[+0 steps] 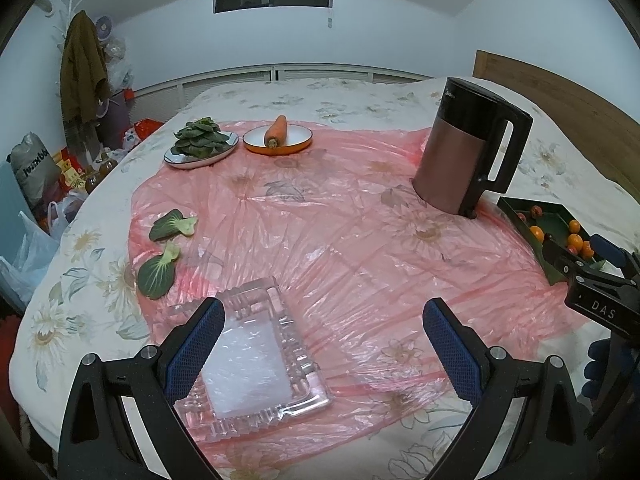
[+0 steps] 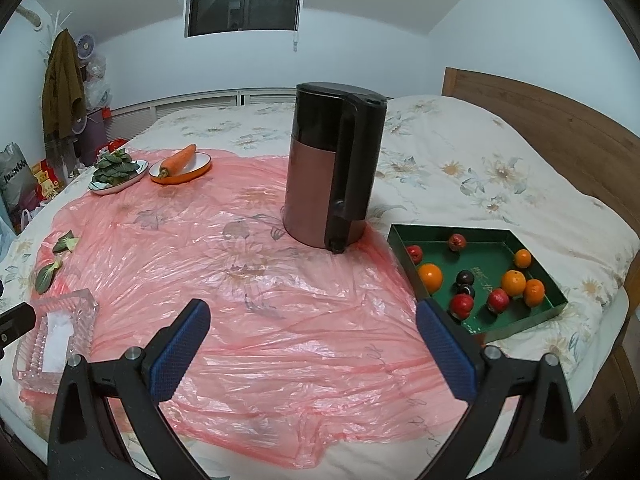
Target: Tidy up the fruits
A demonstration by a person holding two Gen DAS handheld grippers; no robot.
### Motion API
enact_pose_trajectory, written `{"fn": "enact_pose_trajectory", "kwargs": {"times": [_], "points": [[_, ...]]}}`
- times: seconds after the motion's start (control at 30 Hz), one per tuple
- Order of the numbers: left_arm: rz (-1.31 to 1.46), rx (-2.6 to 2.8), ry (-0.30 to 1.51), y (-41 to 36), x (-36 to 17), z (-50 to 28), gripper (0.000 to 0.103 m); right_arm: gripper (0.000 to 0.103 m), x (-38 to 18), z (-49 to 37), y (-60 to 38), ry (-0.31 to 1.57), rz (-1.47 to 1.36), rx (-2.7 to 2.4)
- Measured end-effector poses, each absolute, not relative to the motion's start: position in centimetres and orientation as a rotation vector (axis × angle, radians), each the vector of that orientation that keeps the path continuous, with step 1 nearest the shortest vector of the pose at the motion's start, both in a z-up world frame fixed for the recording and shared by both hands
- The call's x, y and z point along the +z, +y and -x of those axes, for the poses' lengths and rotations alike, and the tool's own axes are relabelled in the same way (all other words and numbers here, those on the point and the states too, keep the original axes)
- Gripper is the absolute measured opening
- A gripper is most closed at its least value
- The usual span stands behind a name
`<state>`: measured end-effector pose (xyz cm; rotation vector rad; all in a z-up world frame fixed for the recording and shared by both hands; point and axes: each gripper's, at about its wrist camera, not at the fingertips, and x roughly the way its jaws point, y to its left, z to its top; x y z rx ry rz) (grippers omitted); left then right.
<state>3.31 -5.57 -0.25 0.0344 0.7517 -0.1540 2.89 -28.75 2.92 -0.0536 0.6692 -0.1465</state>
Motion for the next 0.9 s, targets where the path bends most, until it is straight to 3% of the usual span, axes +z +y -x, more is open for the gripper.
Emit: {"fn": "enact_pose_trajectory", "kwargs": {"times": [0.9], "points": [[-0.043, -0.136, 0.741, -5.52, -0.42, -3.71, 0.098, 0.103, 2.07, -3.59, -28.32, 0.695, 0.070, -0.142]]}}
